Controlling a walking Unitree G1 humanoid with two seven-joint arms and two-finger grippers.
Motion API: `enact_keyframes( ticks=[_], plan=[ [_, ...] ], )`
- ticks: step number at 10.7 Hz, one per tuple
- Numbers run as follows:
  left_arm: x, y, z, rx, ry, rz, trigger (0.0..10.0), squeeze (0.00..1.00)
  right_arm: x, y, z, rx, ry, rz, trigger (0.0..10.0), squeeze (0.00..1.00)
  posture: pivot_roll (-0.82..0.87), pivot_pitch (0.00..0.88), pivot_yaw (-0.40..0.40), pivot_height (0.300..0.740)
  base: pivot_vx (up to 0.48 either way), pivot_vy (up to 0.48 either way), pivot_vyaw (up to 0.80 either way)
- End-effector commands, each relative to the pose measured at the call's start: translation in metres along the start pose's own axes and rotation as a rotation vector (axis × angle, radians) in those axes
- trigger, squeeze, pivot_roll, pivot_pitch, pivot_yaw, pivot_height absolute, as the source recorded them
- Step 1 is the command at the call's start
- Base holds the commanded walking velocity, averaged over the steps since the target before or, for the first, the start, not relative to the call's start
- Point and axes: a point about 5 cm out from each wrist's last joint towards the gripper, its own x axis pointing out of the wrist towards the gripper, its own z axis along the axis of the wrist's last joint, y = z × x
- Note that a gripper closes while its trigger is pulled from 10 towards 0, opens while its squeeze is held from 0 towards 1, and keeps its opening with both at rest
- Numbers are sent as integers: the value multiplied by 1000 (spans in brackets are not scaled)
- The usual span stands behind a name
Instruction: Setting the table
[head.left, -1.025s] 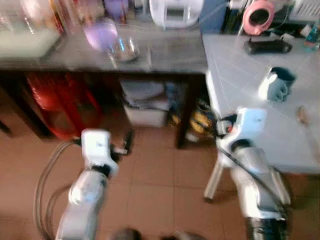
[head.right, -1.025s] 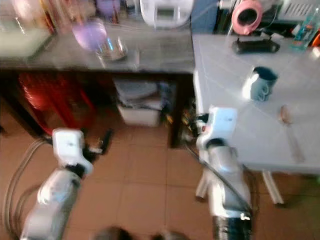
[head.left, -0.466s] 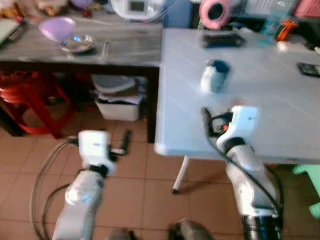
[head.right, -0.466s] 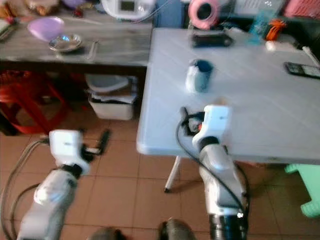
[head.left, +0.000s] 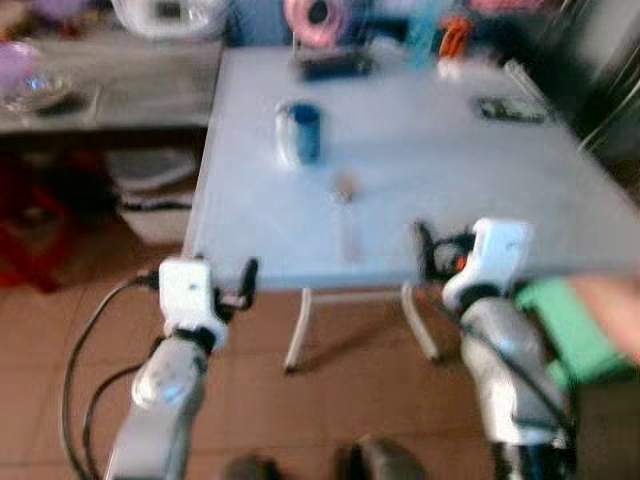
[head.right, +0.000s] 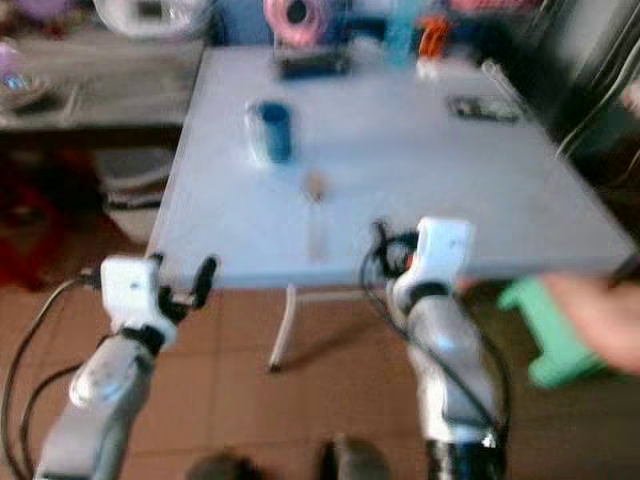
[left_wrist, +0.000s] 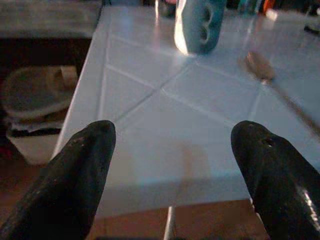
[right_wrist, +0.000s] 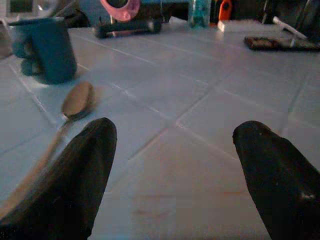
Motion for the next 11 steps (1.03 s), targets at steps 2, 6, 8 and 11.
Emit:
enact_keyframes(
  ticks=[2,6,8,11],
  plan=[
    [-1,3,4,6,-12,29,10000,0,5,4,10,-41,-42,31,10000,0,-5,97,45,740,0,0,0],
    [-3,6,6,38,-16,40,10000,0,4,6,12,-34,-58,37,10000,0,-2,107,50,740,191,0,573],
    [-3,6,7,35,-17,38,10000,0,0,6,11,-55,-67,46,10000,0,-5,111,50,740,441,0,0],
    [-4,5,5,21,-9,38,10000,0,-3,9,11,-66,-73,58,10000,0,-5,117,47,740,439,0,0]
  ],
)
